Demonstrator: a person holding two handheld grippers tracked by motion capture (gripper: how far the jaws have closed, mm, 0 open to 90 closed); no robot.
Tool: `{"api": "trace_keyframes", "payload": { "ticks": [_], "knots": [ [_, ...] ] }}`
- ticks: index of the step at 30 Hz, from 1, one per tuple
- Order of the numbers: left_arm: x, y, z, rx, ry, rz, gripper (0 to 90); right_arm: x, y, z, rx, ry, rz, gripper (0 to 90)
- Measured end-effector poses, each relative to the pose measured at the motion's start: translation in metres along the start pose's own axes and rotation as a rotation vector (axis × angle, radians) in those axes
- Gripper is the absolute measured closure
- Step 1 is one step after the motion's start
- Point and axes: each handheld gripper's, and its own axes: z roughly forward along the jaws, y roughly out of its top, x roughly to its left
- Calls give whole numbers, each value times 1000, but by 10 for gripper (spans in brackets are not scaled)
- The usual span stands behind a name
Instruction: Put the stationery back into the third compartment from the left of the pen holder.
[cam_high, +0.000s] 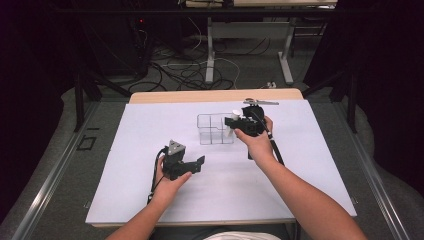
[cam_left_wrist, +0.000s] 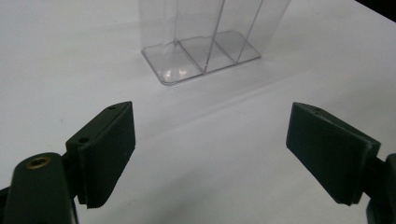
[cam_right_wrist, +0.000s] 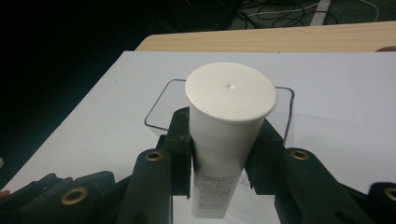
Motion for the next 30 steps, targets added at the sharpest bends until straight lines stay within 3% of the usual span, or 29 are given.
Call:
{"api": "trace_keyframes", "payload": {
  "ticks": [5,8,22,30],
  "knots": [
    [3,-1,2,9,-10,-26,36,1,8,3,-9,-24,-17,664],
    [4,-1,2,17,-4,-18,2,1,13,6,-13,-38,-29,664],
    [7,-2,2,8,18,-13,2,0,23,23,-28,-129,-81,663],
    [6,-3,3,13,9,-14,2,-6,21,34,-7,-166,-103,663]
  ]
}}
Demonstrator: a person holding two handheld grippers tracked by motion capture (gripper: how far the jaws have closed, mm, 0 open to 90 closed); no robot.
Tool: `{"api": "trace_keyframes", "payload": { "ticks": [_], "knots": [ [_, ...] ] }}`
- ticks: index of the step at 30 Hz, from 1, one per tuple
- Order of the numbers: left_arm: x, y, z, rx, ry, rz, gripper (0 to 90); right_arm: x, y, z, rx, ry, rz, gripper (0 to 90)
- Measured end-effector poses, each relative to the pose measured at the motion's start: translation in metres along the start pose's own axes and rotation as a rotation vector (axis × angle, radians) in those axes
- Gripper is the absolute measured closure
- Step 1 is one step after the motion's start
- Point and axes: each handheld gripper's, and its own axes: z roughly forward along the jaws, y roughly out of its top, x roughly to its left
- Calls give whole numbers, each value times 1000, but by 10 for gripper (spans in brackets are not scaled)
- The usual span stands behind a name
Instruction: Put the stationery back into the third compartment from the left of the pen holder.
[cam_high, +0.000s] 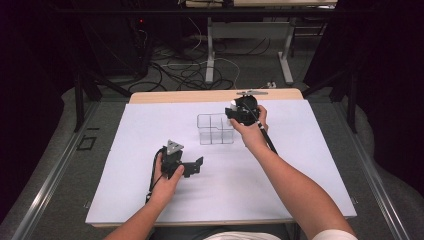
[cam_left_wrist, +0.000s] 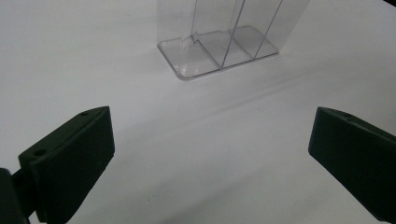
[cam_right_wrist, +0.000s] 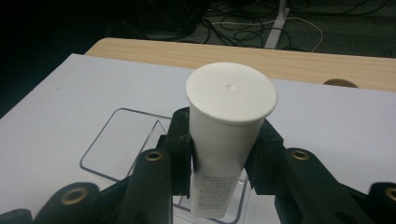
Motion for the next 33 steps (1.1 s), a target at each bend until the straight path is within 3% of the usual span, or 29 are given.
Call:
{"api": "trace_keyframes", "payload": {
  "ticks": [16,33],
  "knots": [
    [1,0,-1,-1,1,0,2,3,-8,20,37,-40,-29,662],
    [2,0,-2,1,6,10,2,6,-12,27,65,-54,-59,658]
  ]
}}
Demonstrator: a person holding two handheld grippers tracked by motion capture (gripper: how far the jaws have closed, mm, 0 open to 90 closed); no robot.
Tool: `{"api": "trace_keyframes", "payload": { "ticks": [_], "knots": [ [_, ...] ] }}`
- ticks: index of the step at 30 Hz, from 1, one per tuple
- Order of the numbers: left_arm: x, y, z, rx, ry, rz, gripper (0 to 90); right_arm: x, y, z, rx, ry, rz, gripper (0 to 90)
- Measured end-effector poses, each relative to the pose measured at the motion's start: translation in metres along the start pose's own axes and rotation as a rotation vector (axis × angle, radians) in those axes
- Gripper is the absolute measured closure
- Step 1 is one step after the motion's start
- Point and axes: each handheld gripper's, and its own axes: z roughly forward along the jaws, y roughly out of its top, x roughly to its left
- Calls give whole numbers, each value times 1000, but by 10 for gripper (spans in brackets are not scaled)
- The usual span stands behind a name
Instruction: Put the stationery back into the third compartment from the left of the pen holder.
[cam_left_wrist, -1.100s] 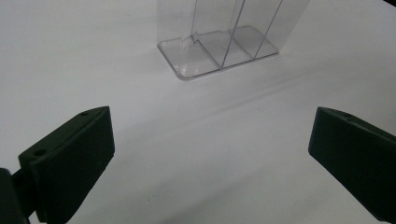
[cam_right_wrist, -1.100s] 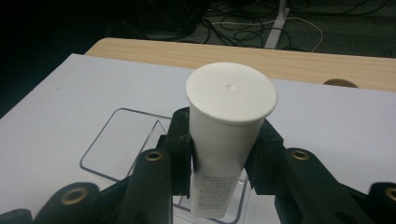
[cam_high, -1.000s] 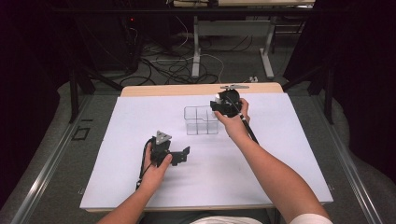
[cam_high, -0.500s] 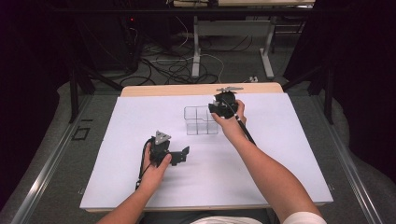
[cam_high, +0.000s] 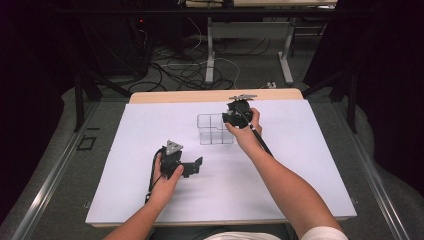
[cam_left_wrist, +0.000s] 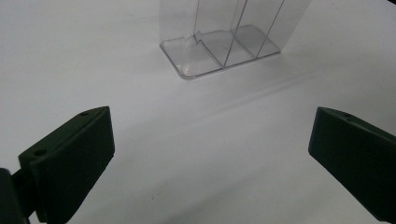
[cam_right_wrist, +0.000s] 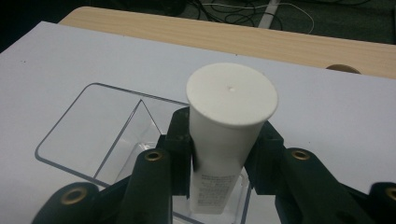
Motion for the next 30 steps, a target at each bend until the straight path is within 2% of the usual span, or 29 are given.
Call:
{"api": "trace_keyframes", "payload": {
  "ticks": [5,10,17,23,30],
  "knots": [
    [0,0,0,1,1,1,1,0,1,-3,-16,6,2,555],
    [1,0,0,-1,2,0,2,-1,3,-10,-38,36,21,448],
    [1,0,0,3,6,-7,1,-5,5,-23,-63,67,22,332],
    [1,0,0,-3,7,-11,1,-9,2,-32,-63,85,9,287],
    [3,0,0,2,13,-7,2,-17,-6,-40,-35,89,-9,181]
  ]
}}
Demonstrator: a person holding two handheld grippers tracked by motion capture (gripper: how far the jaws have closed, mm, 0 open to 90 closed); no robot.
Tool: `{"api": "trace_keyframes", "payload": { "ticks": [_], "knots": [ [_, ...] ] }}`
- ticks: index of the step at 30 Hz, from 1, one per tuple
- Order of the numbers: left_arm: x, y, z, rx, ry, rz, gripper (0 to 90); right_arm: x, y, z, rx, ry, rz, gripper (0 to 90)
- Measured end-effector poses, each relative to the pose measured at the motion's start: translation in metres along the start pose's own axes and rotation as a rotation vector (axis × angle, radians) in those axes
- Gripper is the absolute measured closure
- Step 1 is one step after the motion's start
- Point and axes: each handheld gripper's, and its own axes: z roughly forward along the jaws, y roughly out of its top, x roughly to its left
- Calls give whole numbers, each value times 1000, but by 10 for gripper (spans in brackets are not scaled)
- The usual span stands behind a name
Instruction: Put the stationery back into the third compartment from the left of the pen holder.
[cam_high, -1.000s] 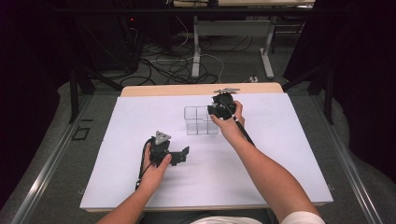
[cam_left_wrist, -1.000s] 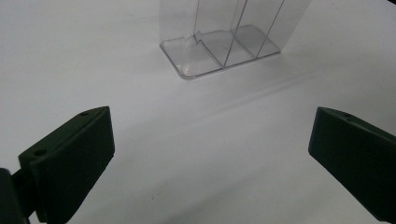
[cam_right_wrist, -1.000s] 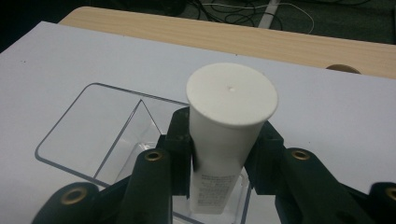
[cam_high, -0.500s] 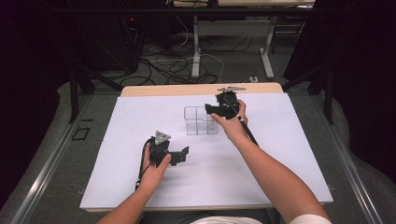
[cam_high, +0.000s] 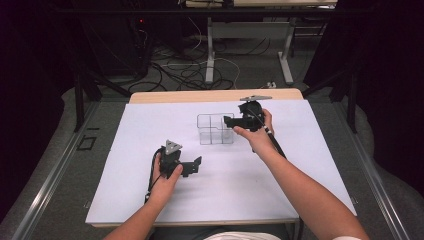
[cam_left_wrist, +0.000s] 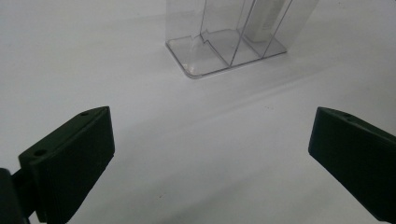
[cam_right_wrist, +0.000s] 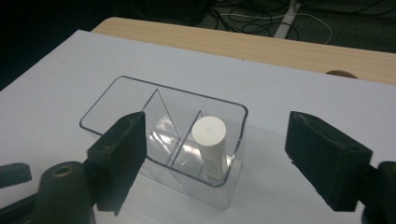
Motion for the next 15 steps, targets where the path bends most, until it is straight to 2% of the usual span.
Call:
{"api": "trace_keyframes", "payload": {
  "ticks": [2,4,15],
  "knots": [
    [0,0,0,0,1,-1,2,-2,-2,-3,14,8,3,154],
    [0,0,1,-1,0,-8,2,-3,-4,-5,31,6,-16,149],
    [1,-1,0,7,6,0,2,-10,-20,-19,57,5,-49,123]
  ]
}}
